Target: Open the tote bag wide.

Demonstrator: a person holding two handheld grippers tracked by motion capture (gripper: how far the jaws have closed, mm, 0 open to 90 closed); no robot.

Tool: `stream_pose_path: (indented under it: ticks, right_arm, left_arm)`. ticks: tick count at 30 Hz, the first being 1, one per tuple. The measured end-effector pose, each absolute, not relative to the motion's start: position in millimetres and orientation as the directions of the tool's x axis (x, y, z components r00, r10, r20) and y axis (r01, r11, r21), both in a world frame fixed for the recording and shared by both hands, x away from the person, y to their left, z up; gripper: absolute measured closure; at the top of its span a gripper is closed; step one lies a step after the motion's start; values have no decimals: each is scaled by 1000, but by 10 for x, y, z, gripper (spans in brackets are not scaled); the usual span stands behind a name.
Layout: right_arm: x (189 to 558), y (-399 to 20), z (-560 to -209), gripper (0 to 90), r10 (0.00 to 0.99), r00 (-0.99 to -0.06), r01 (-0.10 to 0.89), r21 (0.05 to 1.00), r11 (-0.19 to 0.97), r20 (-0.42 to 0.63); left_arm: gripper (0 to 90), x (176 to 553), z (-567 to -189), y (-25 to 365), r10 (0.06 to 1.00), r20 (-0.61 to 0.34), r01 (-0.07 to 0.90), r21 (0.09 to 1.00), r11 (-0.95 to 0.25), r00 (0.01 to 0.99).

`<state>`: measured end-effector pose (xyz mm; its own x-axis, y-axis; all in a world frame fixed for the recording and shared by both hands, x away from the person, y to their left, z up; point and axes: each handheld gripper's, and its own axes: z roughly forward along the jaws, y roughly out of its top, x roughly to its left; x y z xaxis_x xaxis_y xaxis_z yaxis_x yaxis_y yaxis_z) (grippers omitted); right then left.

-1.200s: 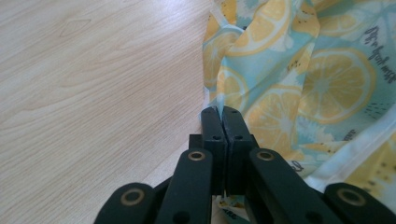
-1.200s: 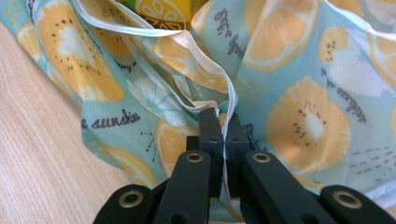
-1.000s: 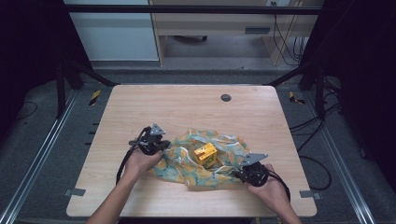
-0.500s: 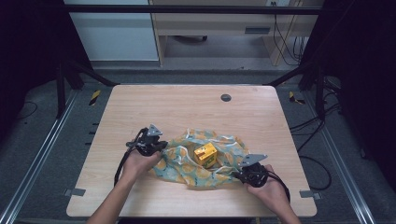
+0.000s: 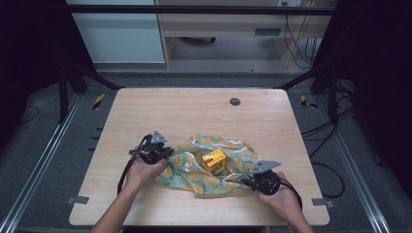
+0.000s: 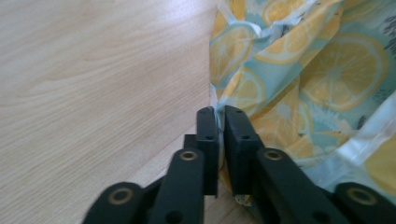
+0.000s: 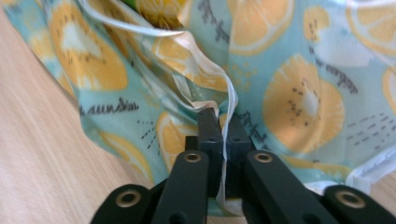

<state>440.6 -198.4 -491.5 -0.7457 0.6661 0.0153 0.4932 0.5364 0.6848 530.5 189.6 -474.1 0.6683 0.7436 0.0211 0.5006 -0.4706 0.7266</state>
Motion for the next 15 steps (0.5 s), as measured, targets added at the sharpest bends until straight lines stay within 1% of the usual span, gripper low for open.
stream_pose_path:
  ticks: [1,3,4,6,10,12,15]
  right_arm:
    - [4404,-2001,-4907,844,663,-748,486,702,521,26]
    - [4389,-2012,-4868,741,667,-745,468,732,496,25]
    - [4385,-2013,-4854,704,667,-745,458,738,495,15]
    - [4375,-2013,-4820,601,677,-736,451,750,485,5]
    - [4354,-2023,-4757,405,686,-728,440,768,465,2]
    - [4334,-2029,-4721,275,690,-724,426,783,453,-5]
    - [4292,-2040,-4648,160,687,-727,395,810,433,-13]
  left_arm:
    - [789,5293,-4722,1904,743,21,490,739,-462,669]
    - [702,5263,-4684,1906,747,26,472,760,-447,665]
    - [684,5250,-4665,1906,743,28,463,766,-446,669]
    - [650,5219,-4635,1892,739,24,450,780,-436,674]
    - [547,5179,-4565,1865,741,24,425,807,-410,671]
    - [491,5166,-4524,1849,738,26,410,818,-403,674]
    - [366,5147,-4445,1813,721,15,391,832,-393,693]
